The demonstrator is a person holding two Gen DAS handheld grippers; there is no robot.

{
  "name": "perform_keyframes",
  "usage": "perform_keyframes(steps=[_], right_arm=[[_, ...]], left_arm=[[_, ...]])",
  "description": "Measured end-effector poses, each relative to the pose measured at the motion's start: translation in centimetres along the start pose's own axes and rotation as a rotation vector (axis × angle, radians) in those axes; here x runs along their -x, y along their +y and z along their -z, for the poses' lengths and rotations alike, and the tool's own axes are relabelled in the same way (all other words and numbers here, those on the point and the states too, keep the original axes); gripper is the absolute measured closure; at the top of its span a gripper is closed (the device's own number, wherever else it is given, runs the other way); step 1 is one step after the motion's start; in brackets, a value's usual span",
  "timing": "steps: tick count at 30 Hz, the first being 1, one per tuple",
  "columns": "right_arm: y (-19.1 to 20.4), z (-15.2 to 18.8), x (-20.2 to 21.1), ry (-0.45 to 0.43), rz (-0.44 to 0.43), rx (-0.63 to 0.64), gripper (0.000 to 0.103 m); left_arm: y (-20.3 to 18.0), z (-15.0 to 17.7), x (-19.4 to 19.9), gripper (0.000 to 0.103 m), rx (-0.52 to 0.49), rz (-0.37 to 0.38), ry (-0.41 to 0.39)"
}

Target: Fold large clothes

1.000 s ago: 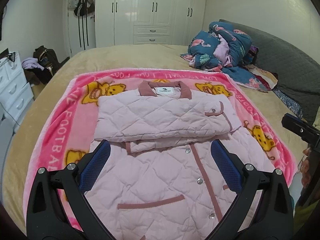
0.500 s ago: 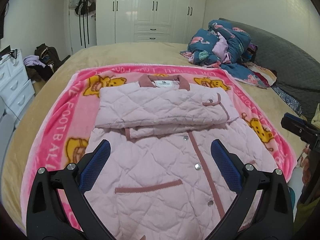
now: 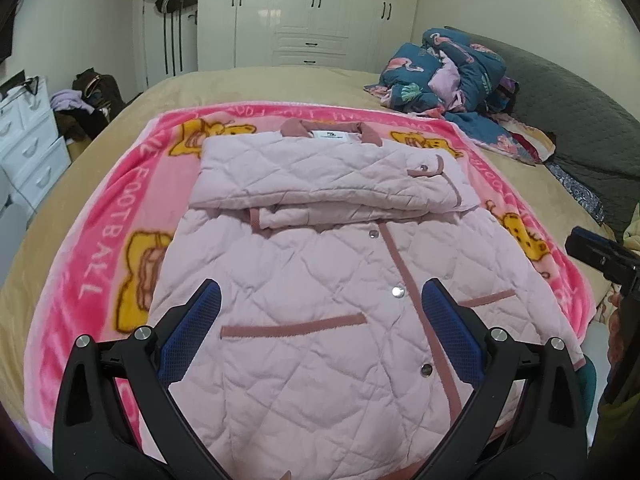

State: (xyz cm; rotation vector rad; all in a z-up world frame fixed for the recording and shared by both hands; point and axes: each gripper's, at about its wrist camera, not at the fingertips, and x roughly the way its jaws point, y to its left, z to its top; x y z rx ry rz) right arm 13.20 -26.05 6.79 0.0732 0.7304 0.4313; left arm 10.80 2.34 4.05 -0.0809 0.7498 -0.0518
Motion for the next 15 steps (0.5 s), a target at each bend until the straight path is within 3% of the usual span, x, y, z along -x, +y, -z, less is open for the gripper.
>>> perform_keyframes(steps=[15], right_arm=[[-1.4,2.9,-0.2,0.054,0.008,0.008,0.004]], left_arm=[[0.5,2.7,-0.1,0.009,0.008,-0.017,0.027]])
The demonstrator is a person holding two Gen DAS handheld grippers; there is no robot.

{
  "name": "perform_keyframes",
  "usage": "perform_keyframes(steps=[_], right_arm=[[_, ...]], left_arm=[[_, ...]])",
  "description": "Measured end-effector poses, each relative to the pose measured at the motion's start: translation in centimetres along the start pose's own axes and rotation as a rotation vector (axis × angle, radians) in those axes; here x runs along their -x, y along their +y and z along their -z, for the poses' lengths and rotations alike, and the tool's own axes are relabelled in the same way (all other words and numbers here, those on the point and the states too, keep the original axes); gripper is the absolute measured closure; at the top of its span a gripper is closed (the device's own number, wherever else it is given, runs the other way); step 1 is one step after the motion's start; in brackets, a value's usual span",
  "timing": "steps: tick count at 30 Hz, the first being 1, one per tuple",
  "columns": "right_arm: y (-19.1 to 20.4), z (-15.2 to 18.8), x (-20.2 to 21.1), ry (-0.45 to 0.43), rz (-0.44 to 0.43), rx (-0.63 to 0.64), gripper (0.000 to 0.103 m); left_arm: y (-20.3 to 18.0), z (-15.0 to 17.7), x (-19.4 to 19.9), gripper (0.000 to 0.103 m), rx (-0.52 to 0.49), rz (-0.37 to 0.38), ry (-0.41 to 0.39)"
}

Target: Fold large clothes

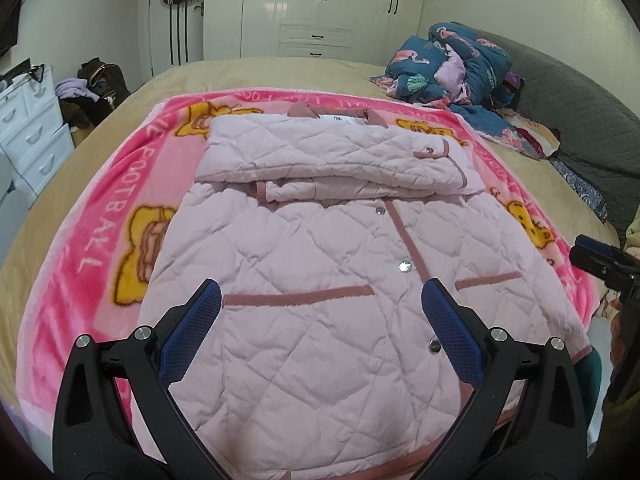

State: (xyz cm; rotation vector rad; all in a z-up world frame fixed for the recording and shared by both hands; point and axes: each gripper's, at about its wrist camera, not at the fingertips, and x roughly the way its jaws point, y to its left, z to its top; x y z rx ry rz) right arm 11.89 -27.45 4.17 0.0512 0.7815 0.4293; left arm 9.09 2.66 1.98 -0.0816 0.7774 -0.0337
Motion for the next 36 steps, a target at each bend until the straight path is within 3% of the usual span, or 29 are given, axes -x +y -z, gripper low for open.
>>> perform_keyframes(steps=[20,36], right_arm=[[-4.6,4.0,-1.0,0.096,0.081,-0.050,0.004],[-7.7,7.0,-1.0,0.166,0.134,-0.096,0.004]], left_arm=[[5.1,5.0,-1.0,0.009,0.029,-0.114,0.108],[11.5,9.1,-0.5,0.009,0.137,-0.210,0.188]])
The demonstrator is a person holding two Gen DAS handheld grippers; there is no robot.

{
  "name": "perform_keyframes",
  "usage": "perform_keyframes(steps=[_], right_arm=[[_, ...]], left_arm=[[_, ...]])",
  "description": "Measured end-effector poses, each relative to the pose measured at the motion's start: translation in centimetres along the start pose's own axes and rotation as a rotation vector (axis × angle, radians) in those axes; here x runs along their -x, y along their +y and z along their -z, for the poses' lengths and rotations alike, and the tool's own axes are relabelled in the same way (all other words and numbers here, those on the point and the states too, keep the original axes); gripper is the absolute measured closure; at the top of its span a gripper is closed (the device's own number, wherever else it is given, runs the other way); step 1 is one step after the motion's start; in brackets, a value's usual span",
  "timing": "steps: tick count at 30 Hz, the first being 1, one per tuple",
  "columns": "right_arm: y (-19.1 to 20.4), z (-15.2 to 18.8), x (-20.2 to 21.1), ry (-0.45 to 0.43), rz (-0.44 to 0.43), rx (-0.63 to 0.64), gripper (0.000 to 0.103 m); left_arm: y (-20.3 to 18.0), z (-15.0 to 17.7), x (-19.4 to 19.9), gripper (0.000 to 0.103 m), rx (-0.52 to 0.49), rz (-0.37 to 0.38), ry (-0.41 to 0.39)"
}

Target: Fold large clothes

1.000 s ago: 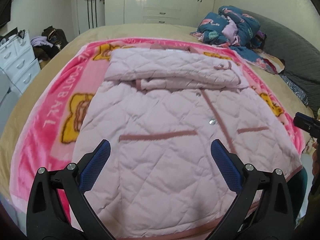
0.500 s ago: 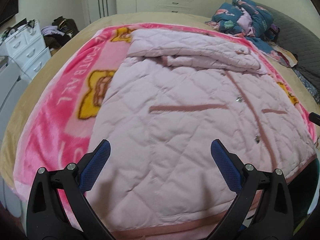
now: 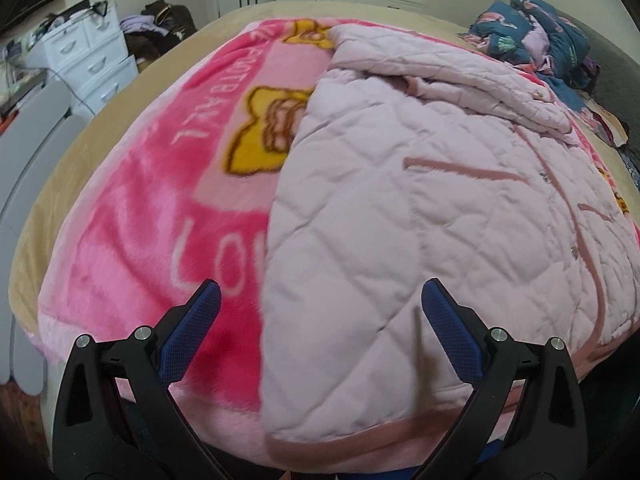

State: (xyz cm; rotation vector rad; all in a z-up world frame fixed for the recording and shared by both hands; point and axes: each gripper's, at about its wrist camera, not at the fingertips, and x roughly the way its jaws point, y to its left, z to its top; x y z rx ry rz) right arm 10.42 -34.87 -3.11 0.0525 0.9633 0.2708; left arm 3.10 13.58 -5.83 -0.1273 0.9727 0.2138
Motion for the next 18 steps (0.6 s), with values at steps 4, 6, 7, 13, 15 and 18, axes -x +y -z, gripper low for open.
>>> perform_keyframes(steps=[4,6,7,13,15,18], right_arm=[[-0.8,0.7,0.0,0.016,0.013,-0.017,0.004],[-1.3,1.1,0.1,0.023,0.018,-0.024,0.004],[-1.5,1.3,0.1,0.026,0.019,-0.028,0.004],[-3.0,2.5,0.6,0.049,0.011,-0.060,0.004],[-3.5,2.9,0.8,0.060,0.022,-0.060,0.004],[-4.2,3.6,1.1,0.074,0.009,-0.074,0.004]], left_arm=[[1.1,1.0,-0.6,0.009,0.032,0.029,0.036],[1.1,1.3,-0.7,0.009,0.041,0.044,0.043],[1.1,1.5,-0.7,0.009,0.041,0.050,0.046],[-0.3,2.2,-1.0,0.009,0.024,0.113,0.064],[-1.2,2.4,-1.1,0.009,0.007,0.128,0.061],[-2.5,2.4,-1.1,0.009,-0.037,0.136,0.055]])
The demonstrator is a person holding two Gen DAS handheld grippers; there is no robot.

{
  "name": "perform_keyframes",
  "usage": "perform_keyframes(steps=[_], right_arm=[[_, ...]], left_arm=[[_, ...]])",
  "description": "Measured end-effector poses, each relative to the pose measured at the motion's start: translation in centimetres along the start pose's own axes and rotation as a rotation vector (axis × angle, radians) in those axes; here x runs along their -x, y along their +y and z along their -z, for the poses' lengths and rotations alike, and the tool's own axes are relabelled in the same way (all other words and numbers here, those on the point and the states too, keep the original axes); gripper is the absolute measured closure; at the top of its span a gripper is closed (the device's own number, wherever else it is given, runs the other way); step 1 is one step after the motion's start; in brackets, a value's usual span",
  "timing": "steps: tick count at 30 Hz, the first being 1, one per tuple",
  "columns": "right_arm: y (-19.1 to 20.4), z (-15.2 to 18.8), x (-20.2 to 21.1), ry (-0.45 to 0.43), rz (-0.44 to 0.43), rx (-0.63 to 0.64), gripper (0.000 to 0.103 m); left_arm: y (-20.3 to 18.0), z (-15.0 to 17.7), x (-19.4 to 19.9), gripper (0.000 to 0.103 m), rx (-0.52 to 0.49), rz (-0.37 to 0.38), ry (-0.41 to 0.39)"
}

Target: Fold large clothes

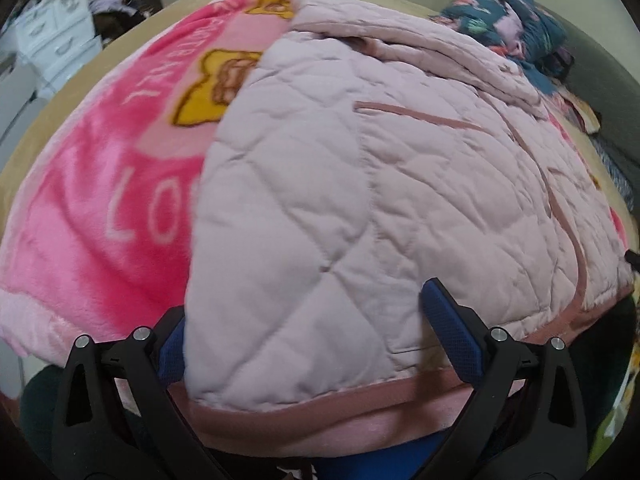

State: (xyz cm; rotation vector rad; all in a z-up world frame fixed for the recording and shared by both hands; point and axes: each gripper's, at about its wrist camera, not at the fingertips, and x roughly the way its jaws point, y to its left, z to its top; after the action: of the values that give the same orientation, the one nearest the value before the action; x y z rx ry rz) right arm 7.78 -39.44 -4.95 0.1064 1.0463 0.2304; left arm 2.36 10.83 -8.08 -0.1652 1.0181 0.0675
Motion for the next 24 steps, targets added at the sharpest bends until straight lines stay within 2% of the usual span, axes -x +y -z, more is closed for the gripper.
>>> perform_keyframes(steps=[9,11,13,15,18,20,21,23,24], right_arm=[[-0.2,1.8,-0.7,0.092,-0.116,-0.007,0.004],[-0.1,2.1,-1.0,0.101,-0.128,-0.012,0.008],[-0.1,2.2,-1.4,0.115,-0.146,-0.011,0.018],[0.0,2.3,-1.6,0.114,-0.137,0.011,0.022],[0.0,2.4,-1.4,0.120,-0.150,0.020,0.036],[0.0,2.4,-1.1,0.122,-0.180,0.027,0.053],[0.0,2.4,-1.0,0.119,-0.194,0.028,0.057],[0.1,2.1,-0.3,0.092,-0.212,0.029,0.072],[0.1,2.0,0.0,0.074,-0.224,0.028,0.075]], left_arm=[[-0.2,-0.2,-0.1,0.009,0.009,0.018,0.001],[-0.2,-0.3,-0.2,0.009,0.006,0.017,0.000],[-0.1,-0.2,-0.2,0.009,0.009,0.020,0.001],[-0.1,-0.2,-0.2,0.009,0.012,0.021,0.001],[0.2,-0.2,-0.3,0.009,0.023,0.025,0.003],[0.4,-0.2,-0.5,0.009,0.032,0.030,0.004],[0.5,-0.2,-0.5,0.009,0.038,0.035,0.005],[0.6,-0.2,-0.5,0.009,0.042,0.040,0.005],[0.7,-0.2,-0.5,0.009,0.043,0.043,0.005]])
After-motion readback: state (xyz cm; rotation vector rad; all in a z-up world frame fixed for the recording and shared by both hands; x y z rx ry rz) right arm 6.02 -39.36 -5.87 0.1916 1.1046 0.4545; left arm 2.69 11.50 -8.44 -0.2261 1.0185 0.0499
